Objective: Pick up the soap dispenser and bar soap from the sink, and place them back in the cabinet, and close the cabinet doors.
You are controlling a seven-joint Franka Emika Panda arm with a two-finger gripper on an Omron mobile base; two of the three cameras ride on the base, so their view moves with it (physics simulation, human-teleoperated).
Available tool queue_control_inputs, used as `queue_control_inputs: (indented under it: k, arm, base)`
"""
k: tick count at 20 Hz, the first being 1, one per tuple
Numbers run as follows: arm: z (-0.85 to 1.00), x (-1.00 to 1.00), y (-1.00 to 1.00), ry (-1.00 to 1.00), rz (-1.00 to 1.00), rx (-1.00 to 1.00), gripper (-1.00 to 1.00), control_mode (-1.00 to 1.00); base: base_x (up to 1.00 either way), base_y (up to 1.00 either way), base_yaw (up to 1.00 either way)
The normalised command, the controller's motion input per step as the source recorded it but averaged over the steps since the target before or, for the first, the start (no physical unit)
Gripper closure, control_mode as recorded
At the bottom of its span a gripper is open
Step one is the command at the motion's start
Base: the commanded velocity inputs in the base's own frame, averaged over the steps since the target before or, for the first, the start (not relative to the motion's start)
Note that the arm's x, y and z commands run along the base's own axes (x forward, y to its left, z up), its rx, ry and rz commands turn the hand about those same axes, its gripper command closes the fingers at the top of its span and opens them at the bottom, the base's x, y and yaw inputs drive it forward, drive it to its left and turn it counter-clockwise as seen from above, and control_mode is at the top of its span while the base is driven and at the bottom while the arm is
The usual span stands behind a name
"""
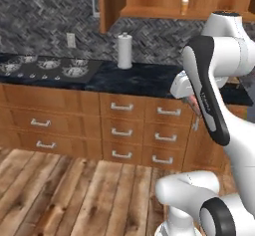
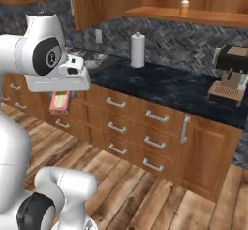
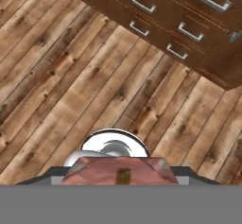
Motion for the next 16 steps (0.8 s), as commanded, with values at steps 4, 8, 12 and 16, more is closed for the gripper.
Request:
queue_control_inputs:
  k: [4,8,12,16]
  arm:
    - [0.00,0.00,0.00,0.00,0.00,0.00,1.00,1.00]
    - [0.00,0.00,0.00,0.00,0.00,0.00,1.00,1.00]
    - [0.00,0.00,0.00,0.00,0.00,0.00,1.00,1.00]
    - [0.00,0.00,0.00,0.00,0.00,0.00,1.00,1.00]
  base:
    - [0.25,0.00,-0.69]
    - [0.43,0.07,-0.54]
    - [0.57,0.26,-0.36]
    - [0.49,0.29,-0.29]
